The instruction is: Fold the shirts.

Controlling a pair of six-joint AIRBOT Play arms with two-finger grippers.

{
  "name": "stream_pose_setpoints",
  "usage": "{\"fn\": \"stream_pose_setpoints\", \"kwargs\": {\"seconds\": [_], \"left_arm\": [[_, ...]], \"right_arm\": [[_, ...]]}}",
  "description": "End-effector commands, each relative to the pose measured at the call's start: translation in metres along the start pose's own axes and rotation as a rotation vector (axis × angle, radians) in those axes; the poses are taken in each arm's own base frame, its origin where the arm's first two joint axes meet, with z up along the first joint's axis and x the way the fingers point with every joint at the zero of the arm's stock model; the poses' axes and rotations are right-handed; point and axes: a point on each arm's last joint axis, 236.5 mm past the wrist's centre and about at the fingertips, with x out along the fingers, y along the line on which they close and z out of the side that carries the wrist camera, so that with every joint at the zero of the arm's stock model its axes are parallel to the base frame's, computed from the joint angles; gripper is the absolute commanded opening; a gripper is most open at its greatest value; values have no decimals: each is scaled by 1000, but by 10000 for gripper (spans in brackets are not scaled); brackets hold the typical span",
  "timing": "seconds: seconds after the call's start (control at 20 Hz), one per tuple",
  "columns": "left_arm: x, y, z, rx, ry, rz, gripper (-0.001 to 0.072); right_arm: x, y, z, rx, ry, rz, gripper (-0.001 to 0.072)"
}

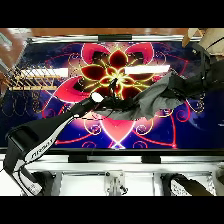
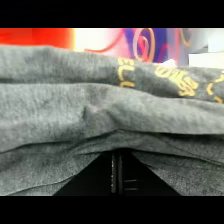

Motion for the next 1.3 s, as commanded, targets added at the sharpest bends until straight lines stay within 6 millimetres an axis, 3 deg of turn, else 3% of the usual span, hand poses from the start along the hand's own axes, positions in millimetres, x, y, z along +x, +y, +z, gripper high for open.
{"fn": "stream_pose_setpoints", "kwargs": {"seconds": [0.0, 0.1, 0.25, 0.45, 0.55, 0.65, 0.8, 0.9, 0.95, 1.05, 1.15, 1.25], "left_arm": [[-9, -10, 6, 65, -2, -31, 28], [-47, -9, 39, 146, -49, -4, 28], [-141, -14, 99, 371, -161, 74, 28], [-302, -34, 172, 451, -450, 167, 28], [-371, -50, 185, 477, -581, 201, 28], [-425, -67, 179, 508, -651, 226, 29], [-461, -87, 154, 553, -655, 239, 29], [-466, -98, 138, 577, -630, 234, 29], [-465, -100, 132, 584, -613, 229, 29], [-459, -99, 126, 581, -582, 222, 29], [-452, -87, 124, 555, -564, 224, 29], [-442, -70, 119, 516, -533, 226, 29]], "right_arm": [[0, -12, -1, 26, 6, -51, 72], [14, -25, 9, 40, 15, -74, 72], [48, -24, 38, 43, -23, -50, 72], [127, 33, 37, -47, 39, 37, 72], [174, 64, 30, -83, 63, 70, 72], [220, 92, 25, -90, 59, 114, 72], [280, 121, 23, -30, 29, 188, 72], [308, 134, 22, 37, 16, 238, 73], [320, 137, 19, 63, 22, 251, 111], [334, 143, 11, 92, 41, 273, 588], [329, 143, 9, 59, 52, 278, 592], [310, 128, 12, 22, 79, 254, 592]]}}
